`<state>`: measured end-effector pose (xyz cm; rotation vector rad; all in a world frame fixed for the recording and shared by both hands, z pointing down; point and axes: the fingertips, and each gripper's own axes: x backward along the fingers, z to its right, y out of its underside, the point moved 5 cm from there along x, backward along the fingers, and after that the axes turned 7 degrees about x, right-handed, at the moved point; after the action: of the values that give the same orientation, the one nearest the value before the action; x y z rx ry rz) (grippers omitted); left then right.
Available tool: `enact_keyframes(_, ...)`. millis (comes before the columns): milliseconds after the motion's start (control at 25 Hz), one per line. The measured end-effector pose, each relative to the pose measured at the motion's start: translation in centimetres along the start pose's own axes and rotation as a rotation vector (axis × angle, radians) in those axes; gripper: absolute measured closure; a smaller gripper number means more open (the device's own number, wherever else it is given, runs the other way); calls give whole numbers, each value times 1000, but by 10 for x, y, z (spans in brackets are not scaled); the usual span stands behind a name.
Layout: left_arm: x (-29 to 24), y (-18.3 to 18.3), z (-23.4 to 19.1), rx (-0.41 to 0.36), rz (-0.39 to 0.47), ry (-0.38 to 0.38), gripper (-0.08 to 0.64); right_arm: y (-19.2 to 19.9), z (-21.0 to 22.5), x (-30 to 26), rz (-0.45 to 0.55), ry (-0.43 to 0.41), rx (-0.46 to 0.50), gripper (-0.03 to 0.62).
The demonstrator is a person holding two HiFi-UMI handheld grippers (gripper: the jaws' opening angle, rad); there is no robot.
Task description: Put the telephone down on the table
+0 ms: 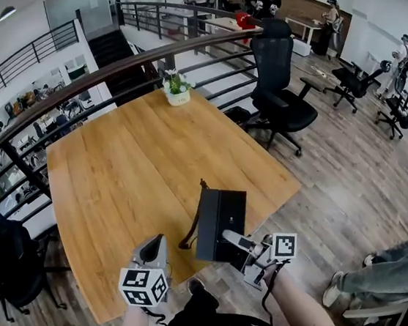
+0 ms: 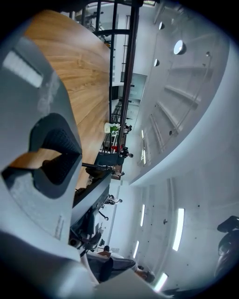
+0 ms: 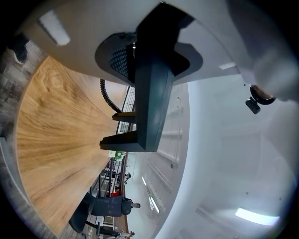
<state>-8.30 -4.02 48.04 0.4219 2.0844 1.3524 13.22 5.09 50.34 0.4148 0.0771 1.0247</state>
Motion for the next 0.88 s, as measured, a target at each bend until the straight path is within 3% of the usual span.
enact_keyframes(360, -73, -46, -53, 11, 31, -11, 558, -85, 36, -71, 1, 15, 35, 430)
enact_keyframes(880, -126, -76, -105, 45, 39, -53, 558, -150, 70, -138, -45, 22, 7, 430)
